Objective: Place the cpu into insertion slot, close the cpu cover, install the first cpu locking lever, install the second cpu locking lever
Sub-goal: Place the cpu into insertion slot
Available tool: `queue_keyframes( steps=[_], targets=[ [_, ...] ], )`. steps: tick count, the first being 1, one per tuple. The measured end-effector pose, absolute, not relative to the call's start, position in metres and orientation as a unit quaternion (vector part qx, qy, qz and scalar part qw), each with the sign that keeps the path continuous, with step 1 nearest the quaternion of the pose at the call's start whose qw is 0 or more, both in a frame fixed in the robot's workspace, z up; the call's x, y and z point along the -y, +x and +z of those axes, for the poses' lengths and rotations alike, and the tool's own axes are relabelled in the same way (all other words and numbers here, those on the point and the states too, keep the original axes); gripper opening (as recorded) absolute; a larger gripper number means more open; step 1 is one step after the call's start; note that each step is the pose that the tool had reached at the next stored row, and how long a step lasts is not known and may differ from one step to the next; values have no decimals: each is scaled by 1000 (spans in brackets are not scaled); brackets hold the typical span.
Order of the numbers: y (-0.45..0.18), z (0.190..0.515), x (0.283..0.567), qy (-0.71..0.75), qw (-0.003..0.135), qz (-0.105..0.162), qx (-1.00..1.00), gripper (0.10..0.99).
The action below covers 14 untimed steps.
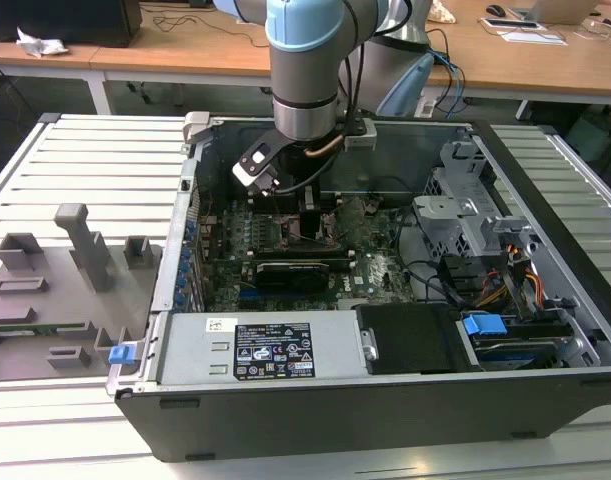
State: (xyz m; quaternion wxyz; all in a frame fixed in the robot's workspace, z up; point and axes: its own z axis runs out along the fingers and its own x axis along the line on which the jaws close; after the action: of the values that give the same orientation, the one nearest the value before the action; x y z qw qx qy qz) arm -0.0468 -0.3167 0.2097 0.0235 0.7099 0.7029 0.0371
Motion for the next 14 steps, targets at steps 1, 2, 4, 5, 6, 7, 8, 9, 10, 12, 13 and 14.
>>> queue_keyframes(
  steps=[1,2,4,5,6,7,8,9,10,12,13,14],
  targets=[
    [-47,211,317,710,23,37,-703,608],
    [-47,212,317,710,23,37,-703,588],
    [-47,212,318,710,23,37,-703,463],
    [-47,213,319,710,23,37,-703,463],
    [-47,213,319,710,23,37,-703,400],
    [-47,213,320,710,23,36,-703,341],
    [-47,213,320,710,23,36,-703,282],
    [-46,213,321,710,22,36,-703,220],
    [-46,213,321,710,22,35,-703,220],
    [-46,214,321,710,21,35,-703,106],
    [-46,214,321,710,21,35,-703,106],
    [-46,214,321,710,21,35,-703,106]
  ],
)
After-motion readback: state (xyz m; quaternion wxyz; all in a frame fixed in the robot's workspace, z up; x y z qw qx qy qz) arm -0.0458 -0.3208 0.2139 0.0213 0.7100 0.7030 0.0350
